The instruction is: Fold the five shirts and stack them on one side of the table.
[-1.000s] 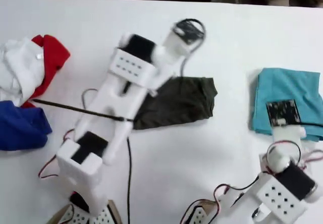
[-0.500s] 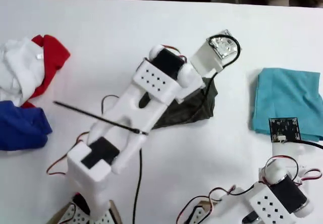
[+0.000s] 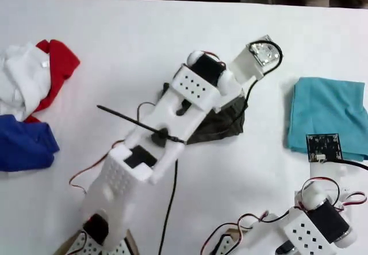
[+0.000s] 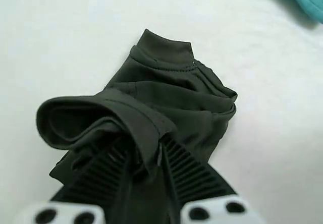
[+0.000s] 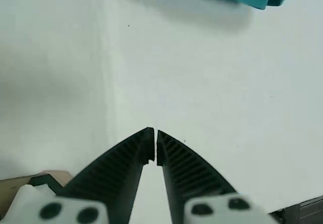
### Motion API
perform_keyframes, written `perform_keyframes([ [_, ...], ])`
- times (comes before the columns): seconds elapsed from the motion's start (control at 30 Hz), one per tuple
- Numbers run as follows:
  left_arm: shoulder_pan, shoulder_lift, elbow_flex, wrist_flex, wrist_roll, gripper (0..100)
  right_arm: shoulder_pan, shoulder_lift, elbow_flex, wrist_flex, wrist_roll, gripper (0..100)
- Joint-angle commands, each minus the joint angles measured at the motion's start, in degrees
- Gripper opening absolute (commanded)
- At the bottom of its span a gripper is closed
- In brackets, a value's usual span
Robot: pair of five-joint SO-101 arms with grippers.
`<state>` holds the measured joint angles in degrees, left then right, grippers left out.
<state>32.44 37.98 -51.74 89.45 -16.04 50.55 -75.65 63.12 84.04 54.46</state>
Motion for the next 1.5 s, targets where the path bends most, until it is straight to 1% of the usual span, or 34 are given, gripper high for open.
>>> perform_keyframes([
  [0.0,0.70,0.97,-5.58,1.14,-0.26,3,0.48,-1.01,-0.18,-0.66,-0.18,2.0],
  [0.33,0.70,3.69,-8.13,3.16,-0.35,4,0.48,-1.01,-0.18,-0.66,-0.18,2.0],
  [0.4,0.70,3.43,-8.13,4.22,-0.53,10,0.48,-1.01,-0.18,-0.66,-0.18,2.0],
  [0.5,0.70,3.16,-8.22,5.71,-0.62,23,0.48,-1.01,-0.18,-0.66,-0.18,2.0],
  [0.53,0.53,3.08,-8.40,6.15,-0.62,26,0.40,-0.92,-0.18,-0.66,-0.18,2.0],
  [0.67,-1.32,3.08,-15.78,9.67,-0.62,24,0.22,-0.75,-0.18,-0.84,0.09,2.0],
  [0.73,-2.99,3.08,-21.05,11.96,-0.62,23,-1.45,-0.66,-0.09,-0.84,0.09,2.0],
  [0.8,-5.80,3.08,-24.04,12.84,-0.62,23,-4.53,-0.66,-0.09,-0.92,-0.18,2.0],
  [0.9,-12.66,3.08,-24.22,12.92,-0.53,23,-12.18,-0.48,-0.26,-1.54,-0.97,2.0],
  [1.03,-21.98,3.34,-24.13,13.01,-0.26,23,-24.57,4.09,-1.23,-6.55,-6.77,2.1],
  [1.13,-27.25,2.99,-22.11,13.10,-0.53,23,-33.19,15.43,-6.24,-9.71,-12.40,2.7],
  [1.23,-31.21,1.85,-15.78,13.10,-2.29,23,-40.31,30.81,-15.82,-10.86,-16.00,7.7],
  [1.37,-35.52,-2.55,-4.97,12.92,-2.90,23,-48.22,49.71,-29.54,-10.51,-16.79,9.4],
  [1.47,-38.68,-7.03,1.98,12.92,-3.16,23,-53.49,59.91,-37.71,-9.89,-16.70,9.6],
])
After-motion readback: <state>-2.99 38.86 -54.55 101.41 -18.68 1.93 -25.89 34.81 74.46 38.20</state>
